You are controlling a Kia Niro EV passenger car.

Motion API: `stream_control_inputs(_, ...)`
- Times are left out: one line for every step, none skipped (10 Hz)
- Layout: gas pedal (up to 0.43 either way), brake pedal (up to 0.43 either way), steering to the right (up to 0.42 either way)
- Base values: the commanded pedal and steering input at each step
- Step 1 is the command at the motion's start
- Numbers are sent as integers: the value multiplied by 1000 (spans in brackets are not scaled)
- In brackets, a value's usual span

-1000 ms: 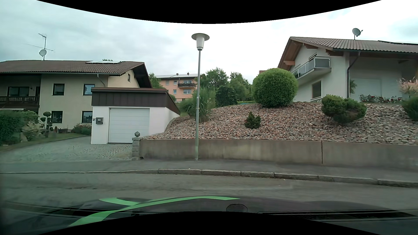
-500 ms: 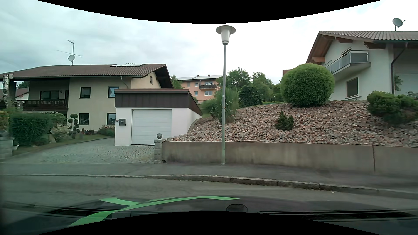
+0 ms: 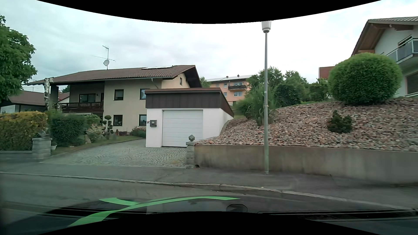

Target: Follow the waypoints while adhering to traffic rules and regulations

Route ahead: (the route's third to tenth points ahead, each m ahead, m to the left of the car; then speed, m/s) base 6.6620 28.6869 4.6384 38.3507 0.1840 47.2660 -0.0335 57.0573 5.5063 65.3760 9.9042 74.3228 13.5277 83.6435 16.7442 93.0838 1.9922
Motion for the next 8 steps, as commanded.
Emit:
stream_control_inputs(130,0,-751)
stream_control_inputs(130,0,-757)
stream_control_inputs(110,0,-771)
stream_control_inputs(110,0,-794)
stream_control_inputs(110,0,-808)
stream_control_inputs(110,0,-819)
stream_control_inputs(110,0,-822)
stream_control_inputs(110,0,-819)
